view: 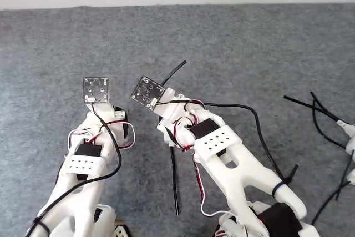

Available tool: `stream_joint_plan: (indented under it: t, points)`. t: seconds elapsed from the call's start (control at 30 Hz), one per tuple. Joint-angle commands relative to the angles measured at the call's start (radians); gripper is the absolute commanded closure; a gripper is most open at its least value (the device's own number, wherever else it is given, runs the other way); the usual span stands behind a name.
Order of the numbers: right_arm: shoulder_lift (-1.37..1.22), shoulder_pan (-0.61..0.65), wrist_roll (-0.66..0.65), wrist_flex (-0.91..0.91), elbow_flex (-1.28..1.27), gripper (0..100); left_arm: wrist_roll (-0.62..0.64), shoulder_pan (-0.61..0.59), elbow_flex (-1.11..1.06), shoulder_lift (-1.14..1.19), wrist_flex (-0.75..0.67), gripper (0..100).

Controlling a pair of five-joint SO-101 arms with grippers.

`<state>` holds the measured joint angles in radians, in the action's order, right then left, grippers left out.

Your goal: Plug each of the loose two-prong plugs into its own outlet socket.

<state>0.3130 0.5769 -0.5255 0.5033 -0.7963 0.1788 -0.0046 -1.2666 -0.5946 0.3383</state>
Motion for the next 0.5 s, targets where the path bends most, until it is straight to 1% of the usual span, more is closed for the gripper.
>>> stream_joint_plan:
  t: [0.0,0.27,0.37,0.47]
  points:
    - [0.004,0.002,0.037,-0.013,0.040,99.0,0.012,-0.011,0.027,-0.026,-0.025,98]
    - [0.002,0.028,0.048,-0.018,0.044,99.0,0.015,-0.012,0.028,-0.028,-0.025,98]
    - [0.004,0.030,0.089,-0.018,0.051,99.0,0.017,-0.015,0.038,-0.025,-0.026,98]
    - [0.005,0.024,0.143,-0.007,0.069,99.0,0.018,-0.046,0.050,-0.020,-0.026,98]
